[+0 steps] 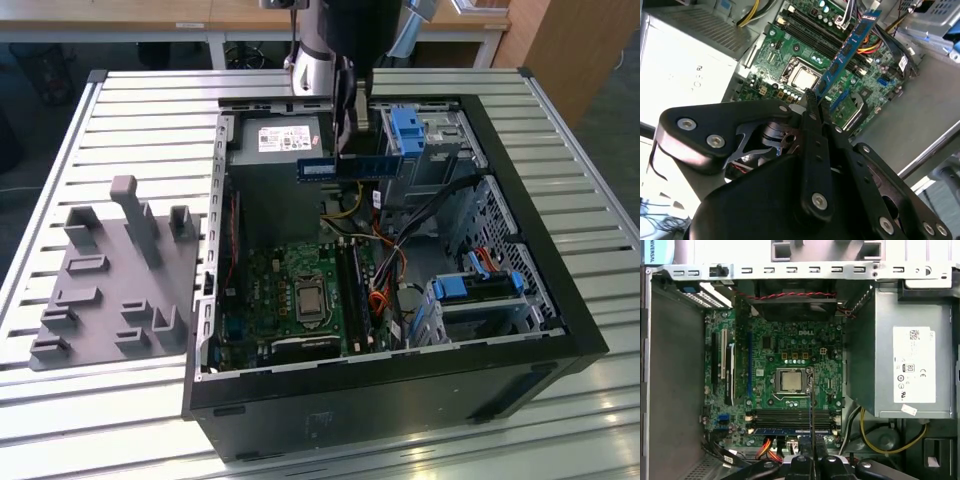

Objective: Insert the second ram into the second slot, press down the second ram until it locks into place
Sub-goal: 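Insert the second ram into the second slot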

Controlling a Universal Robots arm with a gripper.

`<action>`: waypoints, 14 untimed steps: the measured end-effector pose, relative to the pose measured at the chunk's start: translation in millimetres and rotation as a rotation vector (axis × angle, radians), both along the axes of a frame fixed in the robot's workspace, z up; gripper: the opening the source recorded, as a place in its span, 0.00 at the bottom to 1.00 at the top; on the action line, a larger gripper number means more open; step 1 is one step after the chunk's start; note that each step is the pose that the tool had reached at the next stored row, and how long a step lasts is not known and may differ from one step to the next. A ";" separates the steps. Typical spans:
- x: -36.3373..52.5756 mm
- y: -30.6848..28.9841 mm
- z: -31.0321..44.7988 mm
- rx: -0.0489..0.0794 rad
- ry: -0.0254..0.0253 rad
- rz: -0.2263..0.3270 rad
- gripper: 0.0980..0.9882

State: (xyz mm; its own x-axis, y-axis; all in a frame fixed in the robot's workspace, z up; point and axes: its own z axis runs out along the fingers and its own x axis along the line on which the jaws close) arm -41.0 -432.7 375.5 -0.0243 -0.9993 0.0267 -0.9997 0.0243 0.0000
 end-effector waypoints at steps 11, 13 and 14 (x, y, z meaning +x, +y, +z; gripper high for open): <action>0.0 0.0 -0.4 -0.003 -0.0001 -0.127 0.04; 0.0 0.0 -0.4 -0.003 -0.0001 -0.143 0.04; 0.0 0.0 -0.4 -0.004 -0.0001 -0.150 0.04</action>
State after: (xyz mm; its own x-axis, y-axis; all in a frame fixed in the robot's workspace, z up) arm -40.9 -432.7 375.1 -0.1734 -0.9844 0.0302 -0.9848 0.1735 -0.0004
